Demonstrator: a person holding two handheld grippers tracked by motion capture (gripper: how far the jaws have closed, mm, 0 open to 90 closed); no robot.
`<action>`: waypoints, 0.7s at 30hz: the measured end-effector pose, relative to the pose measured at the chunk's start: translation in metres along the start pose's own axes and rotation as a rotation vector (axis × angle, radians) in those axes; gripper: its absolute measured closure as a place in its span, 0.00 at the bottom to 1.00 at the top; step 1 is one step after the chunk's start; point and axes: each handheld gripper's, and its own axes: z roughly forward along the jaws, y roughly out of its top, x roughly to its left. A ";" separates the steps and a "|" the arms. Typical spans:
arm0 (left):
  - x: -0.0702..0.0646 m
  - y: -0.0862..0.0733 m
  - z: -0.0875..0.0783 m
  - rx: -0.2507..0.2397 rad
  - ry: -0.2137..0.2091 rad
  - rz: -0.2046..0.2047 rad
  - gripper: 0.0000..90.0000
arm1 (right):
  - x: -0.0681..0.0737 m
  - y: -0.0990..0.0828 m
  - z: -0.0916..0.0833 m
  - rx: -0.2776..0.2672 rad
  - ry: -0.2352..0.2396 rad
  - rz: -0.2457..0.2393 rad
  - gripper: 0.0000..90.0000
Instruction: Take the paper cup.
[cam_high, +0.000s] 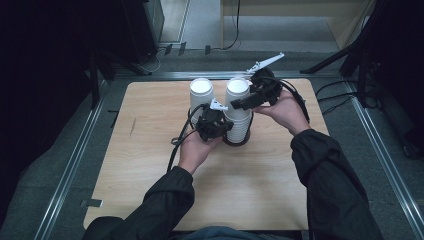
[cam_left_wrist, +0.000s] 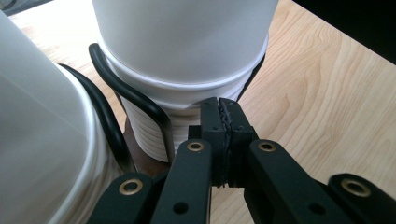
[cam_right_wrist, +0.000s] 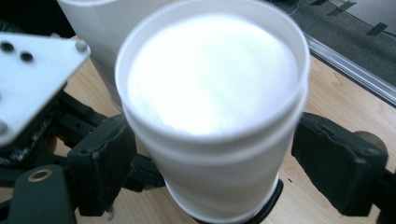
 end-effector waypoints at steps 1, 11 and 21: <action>0.000 0.000 0.000 0.002 0.000 -0.001 1.00 | 0.001 0.007 0.003 0.019 0.005 0.002 0.15; -0.002 0.002 0.000 0.012 0.003 0.008 1.00 | 0.009 0.028 0.015 0.115 -0.067 -0.020 0.22; -0.002 0.003 0.001 0.010 -0.010 0.010 1.00 | 0.013 0.035 0.015 0.146 -0.097 -0.076 0.25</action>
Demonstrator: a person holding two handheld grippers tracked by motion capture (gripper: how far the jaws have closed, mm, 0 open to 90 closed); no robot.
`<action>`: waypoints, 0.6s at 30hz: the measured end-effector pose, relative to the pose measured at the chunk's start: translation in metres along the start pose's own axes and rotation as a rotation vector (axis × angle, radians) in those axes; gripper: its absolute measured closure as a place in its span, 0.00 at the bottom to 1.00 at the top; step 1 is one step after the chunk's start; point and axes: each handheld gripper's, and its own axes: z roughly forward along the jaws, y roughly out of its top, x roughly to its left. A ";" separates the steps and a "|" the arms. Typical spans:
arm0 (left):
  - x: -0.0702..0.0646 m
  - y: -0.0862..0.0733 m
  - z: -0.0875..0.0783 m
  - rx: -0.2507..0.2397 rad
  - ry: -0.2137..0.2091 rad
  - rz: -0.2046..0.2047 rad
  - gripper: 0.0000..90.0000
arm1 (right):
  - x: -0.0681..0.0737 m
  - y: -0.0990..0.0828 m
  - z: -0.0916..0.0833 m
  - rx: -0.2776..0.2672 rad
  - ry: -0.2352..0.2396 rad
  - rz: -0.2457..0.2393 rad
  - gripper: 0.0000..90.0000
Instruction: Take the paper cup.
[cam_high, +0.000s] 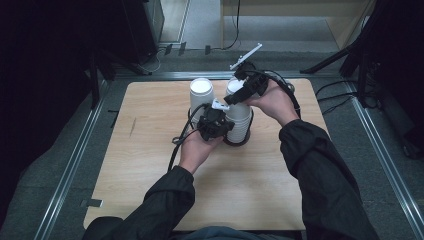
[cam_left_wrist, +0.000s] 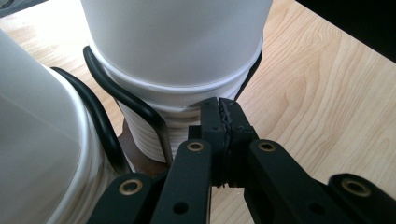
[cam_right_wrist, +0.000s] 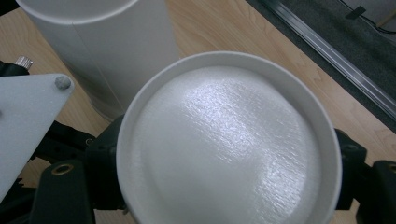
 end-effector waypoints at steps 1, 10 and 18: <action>0.000 0.000 0.000 0.000 0.000 0.000 1.00 | 0.000 0.000 0.000 0.000 0.000 0.000 0.25; 0.000 0.000 0.000 -0.003 -0.003 0.003 1.00 | 0.001 0.002 -0.001 0.002 -0.011 -0.013 0.26; 0.000 0.000 -0.001 -0.004 -0.008 0.006 0.99 | -0.002 0.014 -0.025 -0.052 -0.006 0.009 0.26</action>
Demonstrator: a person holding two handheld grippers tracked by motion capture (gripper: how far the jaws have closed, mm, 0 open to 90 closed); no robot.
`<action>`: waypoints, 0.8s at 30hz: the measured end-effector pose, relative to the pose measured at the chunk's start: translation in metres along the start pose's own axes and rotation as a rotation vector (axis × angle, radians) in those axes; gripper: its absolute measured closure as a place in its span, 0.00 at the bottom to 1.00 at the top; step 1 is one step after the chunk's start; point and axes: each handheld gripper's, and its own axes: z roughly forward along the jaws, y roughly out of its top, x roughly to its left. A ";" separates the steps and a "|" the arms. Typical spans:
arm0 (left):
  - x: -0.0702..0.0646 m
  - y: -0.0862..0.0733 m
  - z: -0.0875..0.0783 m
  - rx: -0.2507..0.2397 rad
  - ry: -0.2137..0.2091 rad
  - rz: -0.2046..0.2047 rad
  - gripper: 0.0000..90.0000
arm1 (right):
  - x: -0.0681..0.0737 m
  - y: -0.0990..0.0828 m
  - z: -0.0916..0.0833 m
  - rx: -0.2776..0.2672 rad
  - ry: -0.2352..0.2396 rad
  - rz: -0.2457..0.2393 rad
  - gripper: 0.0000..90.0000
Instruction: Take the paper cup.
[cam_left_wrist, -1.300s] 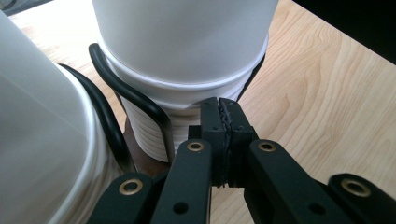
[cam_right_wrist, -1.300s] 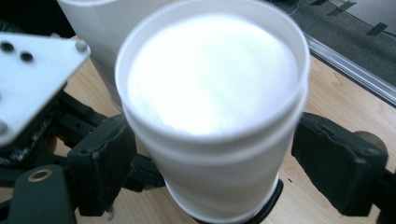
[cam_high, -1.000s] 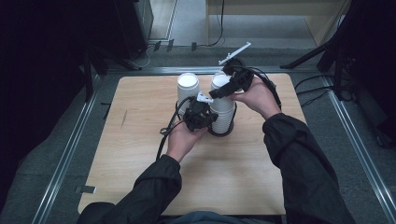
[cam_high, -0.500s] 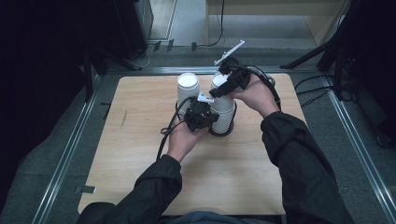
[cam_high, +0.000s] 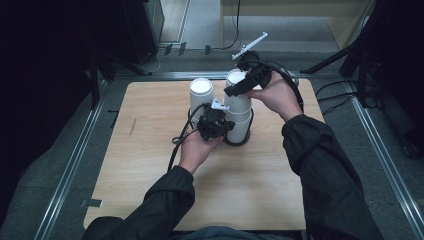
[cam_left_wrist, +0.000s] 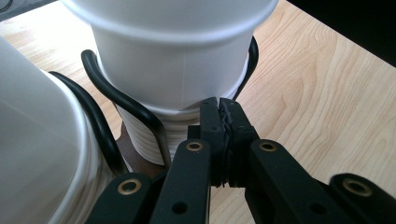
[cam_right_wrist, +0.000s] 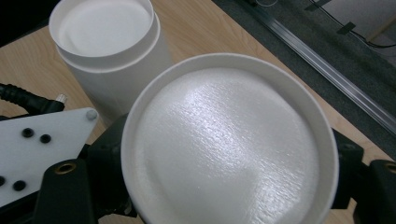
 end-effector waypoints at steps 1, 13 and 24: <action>0.000 0.000 0.000 0.000 0.000 0.000 0.98 | 0.000 0.002 -0.003 -0.002 0.007 -0.002 0.26; 0.004 -0.001 -0.005 0.004 -0.018 0.003 0.94 | 0.001 0.018 -0.045 -0.031 0.000 -0.007 0.26; 0.004 -0.005 -0.015 0.010 -0.091 0.012 0.84 | 0.013 0.014 -0.098 -0.042 0.056 -0.061 0.26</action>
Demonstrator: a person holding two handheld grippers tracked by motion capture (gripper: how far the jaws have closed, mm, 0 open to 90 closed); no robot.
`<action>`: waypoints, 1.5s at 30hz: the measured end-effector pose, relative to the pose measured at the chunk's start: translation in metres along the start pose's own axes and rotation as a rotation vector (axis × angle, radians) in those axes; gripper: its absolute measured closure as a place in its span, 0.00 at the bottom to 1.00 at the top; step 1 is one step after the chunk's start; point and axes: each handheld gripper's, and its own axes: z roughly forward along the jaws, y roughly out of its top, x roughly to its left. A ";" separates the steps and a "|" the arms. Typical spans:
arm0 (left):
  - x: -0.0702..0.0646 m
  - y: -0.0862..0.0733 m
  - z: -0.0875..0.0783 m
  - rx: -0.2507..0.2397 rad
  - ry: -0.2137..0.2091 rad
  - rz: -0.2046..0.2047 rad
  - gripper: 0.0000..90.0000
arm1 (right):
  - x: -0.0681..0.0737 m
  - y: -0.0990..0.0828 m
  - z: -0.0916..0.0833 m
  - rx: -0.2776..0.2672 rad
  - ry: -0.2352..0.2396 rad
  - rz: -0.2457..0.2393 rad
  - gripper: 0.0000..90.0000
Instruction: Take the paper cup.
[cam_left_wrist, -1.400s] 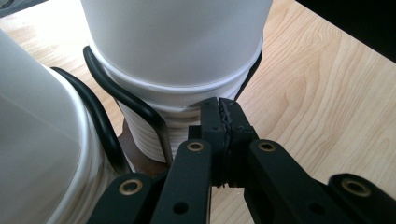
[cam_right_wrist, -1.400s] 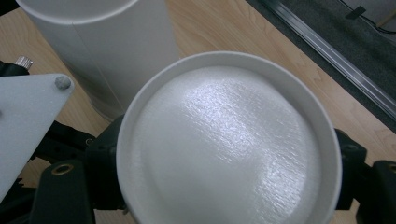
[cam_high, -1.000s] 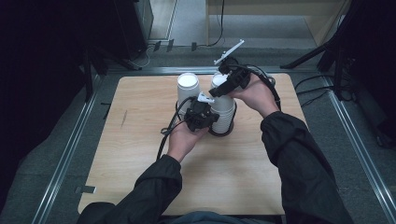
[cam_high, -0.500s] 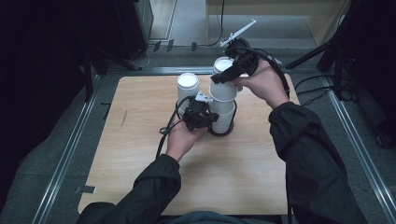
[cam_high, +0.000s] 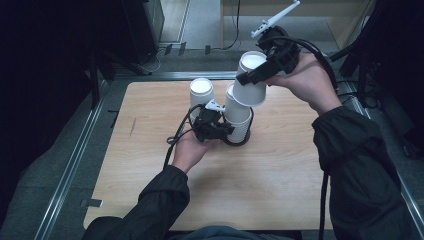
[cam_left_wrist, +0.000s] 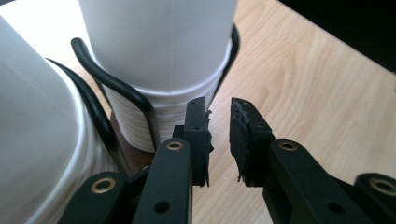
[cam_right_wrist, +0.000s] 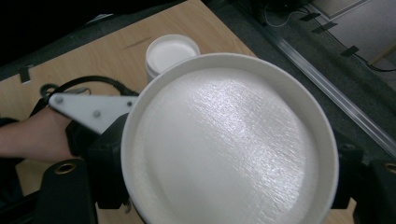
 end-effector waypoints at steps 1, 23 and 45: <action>0.000 0.000 0.000 0.000 0.000 0.000 0.83 | 0.001 -0.004 -0.003 0.000 -0.001 -0.003 0.26; 0.021 -0.013 -0.032 -0.015 -0.177 0.087 0.44 | 0.018 -0.095 0.004 0.013 0.082 -0.021 0.26; 0.026 -0.046 -0.041 -0.038 -0.275 0.122 0.28 | 0.040 -0.164 0.069 -0.014 0.155 -0.021 0.26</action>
